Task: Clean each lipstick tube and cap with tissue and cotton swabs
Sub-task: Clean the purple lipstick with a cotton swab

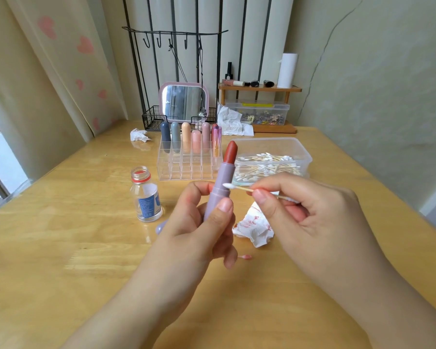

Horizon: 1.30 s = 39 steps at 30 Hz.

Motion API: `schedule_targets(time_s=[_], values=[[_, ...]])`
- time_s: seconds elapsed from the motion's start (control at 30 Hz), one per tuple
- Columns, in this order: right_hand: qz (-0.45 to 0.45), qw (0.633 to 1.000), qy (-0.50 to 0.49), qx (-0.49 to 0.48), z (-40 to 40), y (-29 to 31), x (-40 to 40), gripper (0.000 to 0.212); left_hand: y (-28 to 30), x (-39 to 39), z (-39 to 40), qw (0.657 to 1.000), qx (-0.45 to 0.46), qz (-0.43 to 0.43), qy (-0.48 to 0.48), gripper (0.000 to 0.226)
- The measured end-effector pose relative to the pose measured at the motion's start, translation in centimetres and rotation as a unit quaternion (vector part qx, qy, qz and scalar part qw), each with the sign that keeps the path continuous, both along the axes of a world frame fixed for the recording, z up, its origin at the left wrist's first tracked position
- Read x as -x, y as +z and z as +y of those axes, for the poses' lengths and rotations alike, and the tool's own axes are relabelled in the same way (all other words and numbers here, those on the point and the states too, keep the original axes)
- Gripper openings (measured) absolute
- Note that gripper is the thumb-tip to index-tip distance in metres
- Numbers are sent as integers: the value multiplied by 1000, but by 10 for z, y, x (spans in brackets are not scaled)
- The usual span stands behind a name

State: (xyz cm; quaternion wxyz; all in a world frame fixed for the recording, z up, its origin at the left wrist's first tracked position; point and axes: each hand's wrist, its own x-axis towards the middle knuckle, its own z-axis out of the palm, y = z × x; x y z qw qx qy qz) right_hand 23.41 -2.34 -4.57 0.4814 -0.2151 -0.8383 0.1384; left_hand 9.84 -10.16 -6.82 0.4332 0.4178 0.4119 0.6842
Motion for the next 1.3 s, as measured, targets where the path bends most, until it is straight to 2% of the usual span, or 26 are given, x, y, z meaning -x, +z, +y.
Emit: schedule_targets(time_s=[0.1, 0.2, 0.37, 0.63, 0.83, 0.97, 1.2, 1.3], values=[[-16, 1000, -4, -3, 0, -1, 0, 14, 0, 1, 3, 999, 10, -39, 6, 18], [-38, 999, 5, 3, 1, 0, 0, 19, -1, 2, 5, 996, 2, -90, -7, 26], [-50, 999, 10, -5, 0, 1, -1, 20, -3, 4, 9, 993, -12, -117, -31, 29], [-1, 999, -37, -23, 3, 1, -2, 9, -5, 3, 9, 993, -3, -109, -45, 26], [-14, 1000, 11, -11, -1, 2, -1, 9, -5, 1, 9, 991, -1, -123, -54, 27], [5, 1000, -14, -18, 1, 5, -1, 8, -5, 1, 8, 991, 7, -113, -66, 30], [-2, 1000, 10, -9, -4, 2, 0, 11, -2, -1, 6, 992, 5, -109, -62, 30], [18, 1000, -16, -9, 0, 3, -1, 9, -1, -2, 3, 993, 8, -105, -55, 30]])
